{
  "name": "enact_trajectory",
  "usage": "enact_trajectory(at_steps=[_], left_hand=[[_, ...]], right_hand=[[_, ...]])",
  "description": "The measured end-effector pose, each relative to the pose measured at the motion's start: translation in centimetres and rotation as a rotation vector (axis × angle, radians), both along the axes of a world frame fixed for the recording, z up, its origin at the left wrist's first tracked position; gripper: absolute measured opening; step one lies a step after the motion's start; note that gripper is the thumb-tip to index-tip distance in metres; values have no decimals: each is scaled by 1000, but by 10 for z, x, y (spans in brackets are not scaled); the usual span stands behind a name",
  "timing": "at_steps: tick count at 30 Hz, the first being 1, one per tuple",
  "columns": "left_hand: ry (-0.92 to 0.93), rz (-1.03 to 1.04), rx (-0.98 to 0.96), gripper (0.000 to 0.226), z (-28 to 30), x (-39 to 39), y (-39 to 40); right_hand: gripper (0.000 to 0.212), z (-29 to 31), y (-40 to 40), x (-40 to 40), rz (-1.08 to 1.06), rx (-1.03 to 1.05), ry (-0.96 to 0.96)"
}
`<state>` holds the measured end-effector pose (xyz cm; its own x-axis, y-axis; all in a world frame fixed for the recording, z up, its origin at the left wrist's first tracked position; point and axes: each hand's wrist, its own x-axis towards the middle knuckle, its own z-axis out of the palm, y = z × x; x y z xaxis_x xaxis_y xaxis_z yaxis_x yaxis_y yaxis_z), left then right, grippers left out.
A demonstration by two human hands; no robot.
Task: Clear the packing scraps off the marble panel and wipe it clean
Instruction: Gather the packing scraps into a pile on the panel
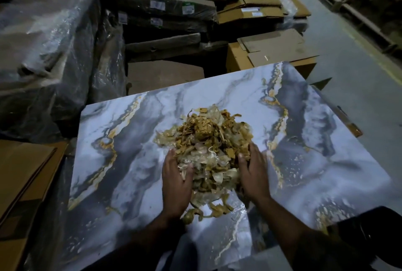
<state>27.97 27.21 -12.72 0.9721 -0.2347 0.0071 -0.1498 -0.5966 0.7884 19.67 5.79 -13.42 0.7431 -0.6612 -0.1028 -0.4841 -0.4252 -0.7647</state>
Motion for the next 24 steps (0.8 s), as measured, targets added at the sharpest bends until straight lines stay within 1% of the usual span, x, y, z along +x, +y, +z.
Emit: enact_trajectory(at_steps=[2,4,8,11,13,17,20,24], left_hand=[[-3,27,-3,78,-2,2,-4],[-27,59,-6,77,1,1,-3],[-69,212,-101,74,5,-19,7],[-139,157,-35,75,-6,-47,3],[-145,142,-6,77,-11,-57,-8],[-133,170,33,81,-6,-53,-29],[-149,167,52,80,-5,-49,-28],[-173,200,22,74,1,-41,-16]], right_hand=[[85,0,6,6,-14,13,-20],[82,5,8,4,-41,29,-75],[83,16,30,-22,-148,-35,-193],[80,15,70,-34,-115,-91,-145],[83,12,87,-32,-100,-150,-98],[82,6,90,-17,-109,-203,-59],[80,7,89,-18,-74,-175,-100],[79,21,77,-29,11,-191,-220]])
